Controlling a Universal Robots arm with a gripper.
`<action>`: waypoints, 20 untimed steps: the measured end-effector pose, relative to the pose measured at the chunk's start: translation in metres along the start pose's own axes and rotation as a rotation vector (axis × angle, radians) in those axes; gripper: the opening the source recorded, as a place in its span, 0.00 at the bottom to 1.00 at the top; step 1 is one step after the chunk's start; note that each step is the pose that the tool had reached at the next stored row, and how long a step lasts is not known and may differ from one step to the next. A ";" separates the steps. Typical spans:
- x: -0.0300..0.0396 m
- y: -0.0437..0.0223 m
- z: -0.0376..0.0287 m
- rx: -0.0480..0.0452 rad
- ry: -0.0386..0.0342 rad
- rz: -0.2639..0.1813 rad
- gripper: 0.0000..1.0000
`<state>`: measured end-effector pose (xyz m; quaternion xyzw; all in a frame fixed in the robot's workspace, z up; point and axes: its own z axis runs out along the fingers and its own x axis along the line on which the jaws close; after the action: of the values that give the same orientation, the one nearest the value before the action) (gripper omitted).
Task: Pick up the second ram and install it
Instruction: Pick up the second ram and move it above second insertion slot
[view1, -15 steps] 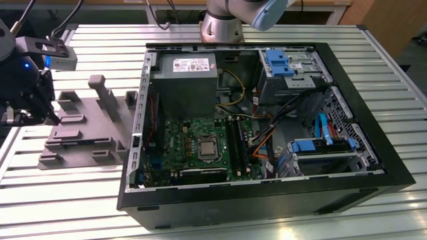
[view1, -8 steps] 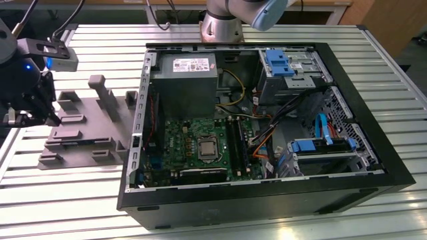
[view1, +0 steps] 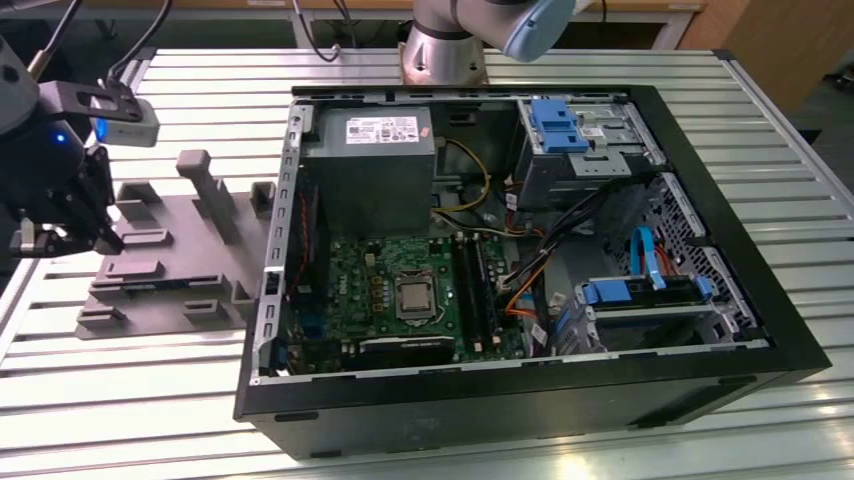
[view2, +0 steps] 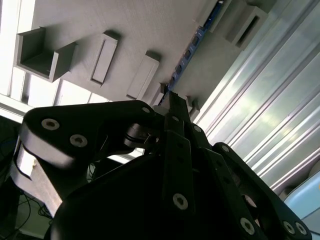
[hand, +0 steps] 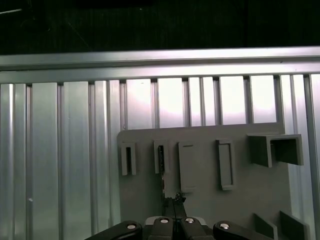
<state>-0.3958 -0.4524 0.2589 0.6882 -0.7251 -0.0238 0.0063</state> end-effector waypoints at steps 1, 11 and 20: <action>0.0000 -0.0001 0.0004 0.0000 0.0000 0.000 0.11; -0.0001 -0.0043 0.0042 -0.0001 0.0000 0.000 0.11; 0.0000 -0.0050 0.0085 0.0000 0.0000 0.000 0.11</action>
<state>-0.3911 -0.4524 0.2502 0.6882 -0.7251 -0.0238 0.0063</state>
